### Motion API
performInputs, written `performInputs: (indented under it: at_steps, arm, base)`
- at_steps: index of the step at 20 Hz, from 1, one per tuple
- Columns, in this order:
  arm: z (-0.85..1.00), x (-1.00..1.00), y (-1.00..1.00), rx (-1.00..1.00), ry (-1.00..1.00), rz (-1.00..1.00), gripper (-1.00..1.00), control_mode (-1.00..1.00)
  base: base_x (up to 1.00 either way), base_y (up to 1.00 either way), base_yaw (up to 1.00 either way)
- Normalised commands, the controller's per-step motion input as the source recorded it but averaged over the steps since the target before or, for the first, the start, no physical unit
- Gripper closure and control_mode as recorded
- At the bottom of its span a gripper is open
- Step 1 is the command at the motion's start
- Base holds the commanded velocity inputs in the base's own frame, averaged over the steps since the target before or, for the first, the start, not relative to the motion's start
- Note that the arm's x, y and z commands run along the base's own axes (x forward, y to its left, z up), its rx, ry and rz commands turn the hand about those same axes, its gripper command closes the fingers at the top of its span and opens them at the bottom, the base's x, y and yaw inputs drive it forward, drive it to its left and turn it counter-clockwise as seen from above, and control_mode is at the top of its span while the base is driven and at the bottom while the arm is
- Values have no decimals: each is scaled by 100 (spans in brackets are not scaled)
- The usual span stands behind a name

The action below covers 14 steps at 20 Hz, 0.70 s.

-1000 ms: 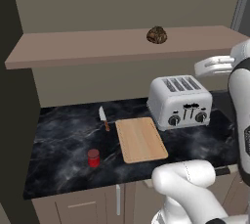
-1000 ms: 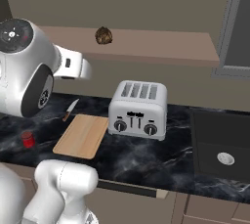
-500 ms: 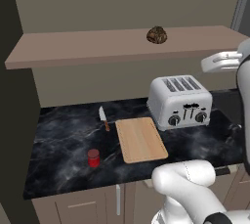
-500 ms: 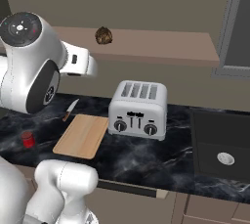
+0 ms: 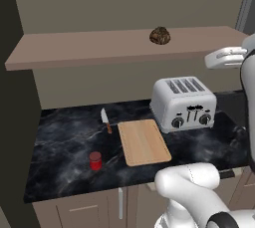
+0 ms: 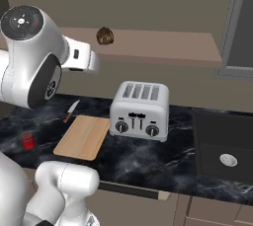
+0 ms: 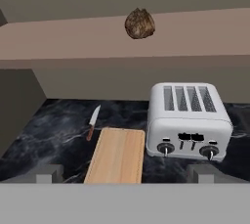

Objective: Pick the bread, place it on the cutting board, pick the jam, place it on the counter, and close the cabinet.

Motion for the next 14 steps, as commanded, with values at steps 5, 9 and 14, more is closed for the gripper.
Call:
performInputs:
  at_steps: [5, 9, 14]
  arm:
    - [4, 11, 0, -2, -6, 0, -100, -100]
    - [0, 18, 0, -3, -7, 0, -100, -100]
    - [0, 21, 0, -3, -4, -2, -100, -100]
  base:
    - [0, 0, 0]
    - [0, 0, 0]
    - [0, 0, 0]
